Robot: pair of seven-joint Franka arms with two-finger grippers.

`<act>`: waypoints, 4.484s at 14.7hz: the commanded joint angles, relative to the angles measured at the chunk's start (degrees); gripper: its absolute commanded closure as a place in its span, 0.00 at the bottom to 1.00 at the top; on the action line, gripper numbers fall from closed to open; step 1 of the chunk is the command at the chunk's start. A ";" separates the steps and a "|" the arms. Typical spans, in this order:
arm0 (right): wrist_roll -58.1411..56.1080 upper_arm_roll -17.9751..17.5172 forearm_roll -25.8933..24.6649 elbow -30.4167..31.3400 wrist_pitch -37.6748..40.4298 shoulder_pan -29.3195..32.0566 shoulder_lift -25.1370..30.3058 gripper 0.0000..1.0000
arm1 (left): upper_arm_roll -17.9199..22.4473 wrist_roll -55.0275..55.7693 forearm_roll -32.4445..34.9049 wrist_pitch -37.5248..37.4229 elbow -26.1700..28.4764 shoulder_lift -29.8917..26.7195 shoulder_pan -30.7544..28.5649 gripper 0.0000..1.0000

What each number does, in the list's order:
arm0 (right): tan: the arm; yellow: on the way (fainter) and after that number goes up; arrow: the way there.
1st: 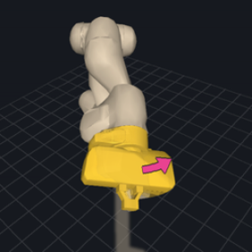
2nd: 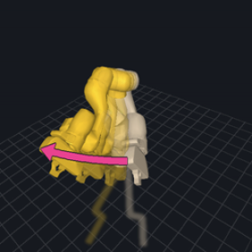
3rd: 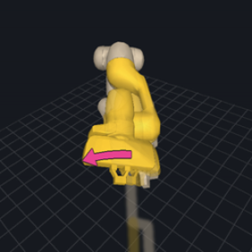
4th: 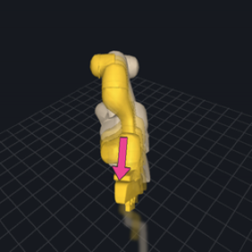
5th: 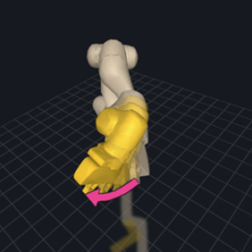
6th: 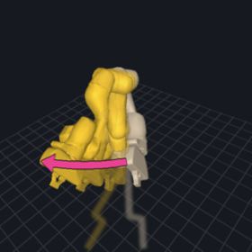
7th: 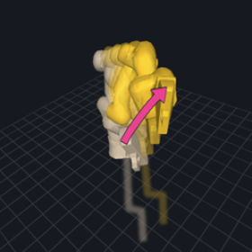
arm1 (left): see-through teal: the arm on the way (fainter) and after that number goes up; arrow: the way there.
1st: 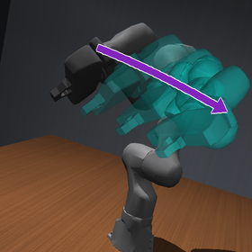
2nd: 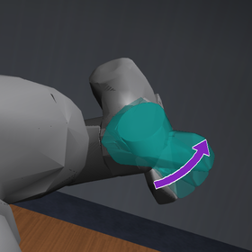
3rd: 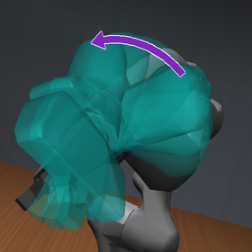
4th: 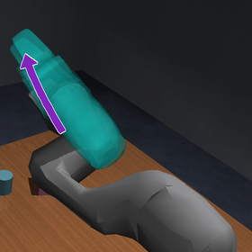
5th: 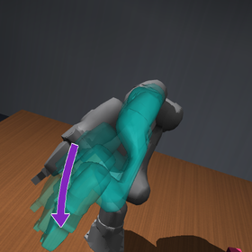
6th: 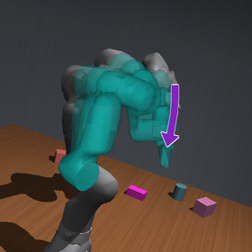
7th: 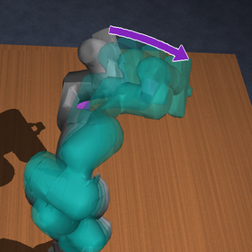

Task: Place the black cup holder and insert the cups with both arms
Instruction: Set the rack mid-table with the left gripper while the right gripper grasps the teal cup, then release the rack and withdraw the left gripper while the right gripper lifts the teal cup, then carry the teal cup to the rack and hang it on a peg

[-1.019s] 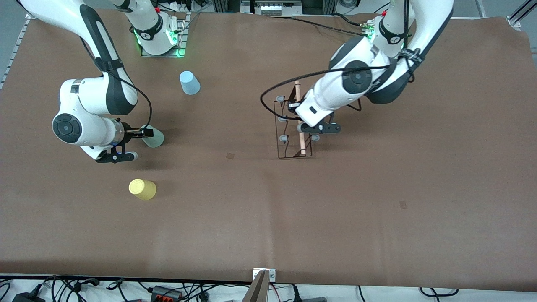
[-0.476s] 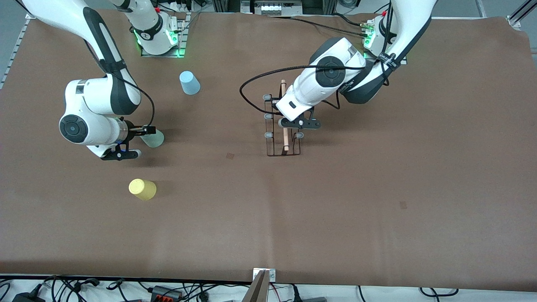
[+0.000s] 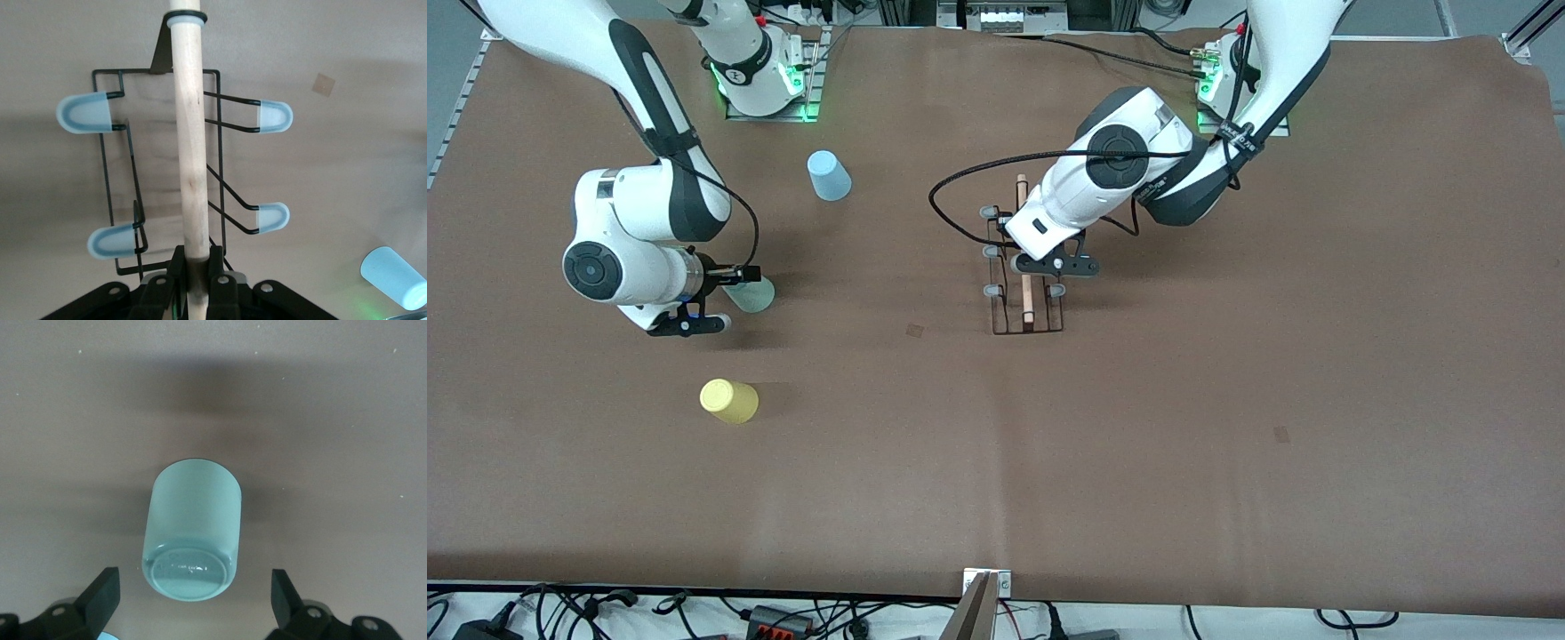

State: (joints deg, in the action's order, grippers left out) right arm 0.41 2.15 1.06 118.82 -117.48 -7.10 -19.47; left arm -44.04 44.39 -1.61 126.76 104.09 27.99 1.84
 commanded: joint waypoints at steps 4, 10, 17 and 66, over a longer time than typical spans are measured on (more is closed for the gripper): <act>0.65 -0.04 1.48 0.80 -2.22 -0.11 -1.19 0.00 | 0.19 4.02 2.13 -0.11 -2.05 1.89 1.24 0.77; 0.47 0.04 3.77 0.72 -3.10 -0.20 -2.33 0.00 | 0.18 4.21 2.13 -7.02 -4.23 -0.56 0.01 0.59; 0.38 0.13 3.86 0.54 -3.28 -0.02 -2.95 0.19 | -0.08 -1.73 2.48 -40.50 -27.96 -1.18 -11.22 0.54; 20.42 0.04 17.84 -30.13 18.69 -38.87 -6.81 0.75 | 36.84 -44.39 0.90 -40.62 -12.60 -23.51 -8.96 0.00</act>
State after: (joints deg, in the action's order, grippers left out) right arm 20.36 1.51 17.88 89.87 -98.79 -44.52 -25.00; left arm -6.97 1.46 -2.01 86.12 91.86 4.57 -7.81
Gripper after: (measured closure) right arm 0.335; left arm 0.000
